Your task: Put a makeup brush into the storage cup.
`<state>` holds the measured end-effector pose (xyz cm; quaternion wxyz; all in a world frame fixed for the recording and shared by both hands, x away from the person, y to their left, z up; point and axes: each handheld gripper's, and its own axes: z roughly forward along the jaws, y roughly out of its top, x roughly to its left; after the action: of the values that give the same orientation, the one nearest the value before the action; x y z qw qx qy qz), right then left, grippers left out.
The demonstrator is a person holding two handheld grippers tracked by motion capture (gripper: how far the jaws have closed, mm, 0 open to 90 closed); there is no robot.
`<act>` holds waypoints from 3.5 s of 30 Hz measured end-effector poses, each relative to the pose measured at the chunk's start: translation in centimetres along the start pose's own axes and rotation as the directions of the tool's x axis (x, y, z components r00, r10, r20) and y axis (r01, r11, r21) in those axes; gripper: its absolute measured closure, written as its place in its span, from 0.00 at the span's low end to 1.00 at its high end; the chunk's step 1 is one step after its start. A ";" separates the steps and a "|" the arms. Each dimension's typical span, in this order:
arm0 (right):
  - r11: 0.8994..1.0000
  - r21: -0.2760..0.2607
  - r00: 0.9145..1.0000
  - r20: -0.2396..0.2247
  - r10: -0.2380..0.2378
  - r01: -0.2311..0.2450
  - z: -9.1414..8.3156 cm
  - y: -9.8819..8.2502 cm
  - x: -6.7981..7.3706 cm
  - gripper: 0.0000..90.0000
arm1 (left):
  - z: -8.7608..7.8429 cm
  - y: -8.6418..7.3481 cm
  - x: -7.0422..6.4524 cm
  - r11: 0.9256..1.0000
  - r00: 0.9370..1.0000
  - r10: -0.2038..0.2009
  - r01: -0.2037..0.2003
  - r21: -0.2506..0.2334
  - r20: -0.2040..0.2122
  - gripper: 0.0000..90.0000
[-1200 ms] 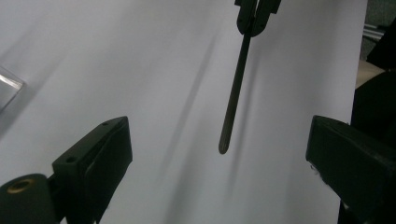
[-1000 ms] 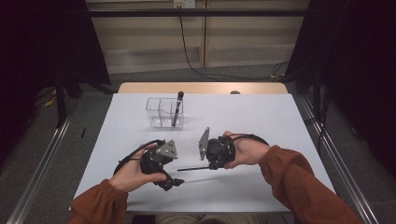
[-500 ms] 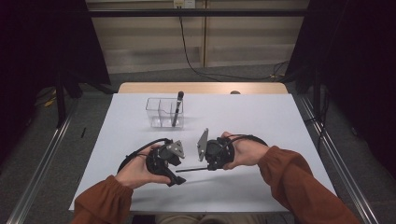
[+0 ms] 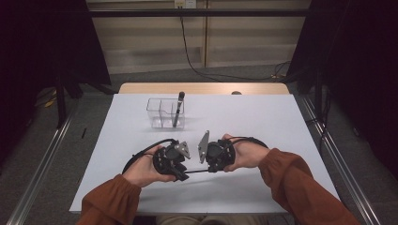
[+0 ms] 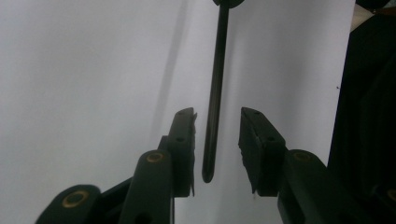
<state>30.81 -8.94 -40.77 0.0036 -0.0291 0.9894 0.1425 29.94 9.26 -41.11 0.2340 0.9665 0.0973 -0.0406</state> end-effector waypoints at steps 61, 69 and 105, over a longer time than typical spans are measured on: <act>0.942 -0.241 0.962 0.081 0.260 -0.234 -1.4 -5.0 -0.3 0.12 | -0.4 -3.3 0.3 0.984 0.994 -0.105 0.107 -0.141 0.020 0.95; 0.923 -0.283 0.952 0.086 0.293 -0.259 -1.4 -6.5 0.2 0.05 | -0.8 -4.4 0.4 0.975 0.991 -0.134 0.134 -0.176 0.009 0.95; 0.805 -0.469 0.907 0.022 0.421 -0.362 -0.9 -10.6 4.0 0.04 | -1.5 -6.6 -0.1 0.929 0.981 -0.196 0.188 -0.319 0.008 0.95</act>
<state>27.44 -19.58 -42.98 0.0291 0.1848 0.9104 0.3691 28.50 15.71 -42.73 0.3804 0.9024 0.1993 -0.0356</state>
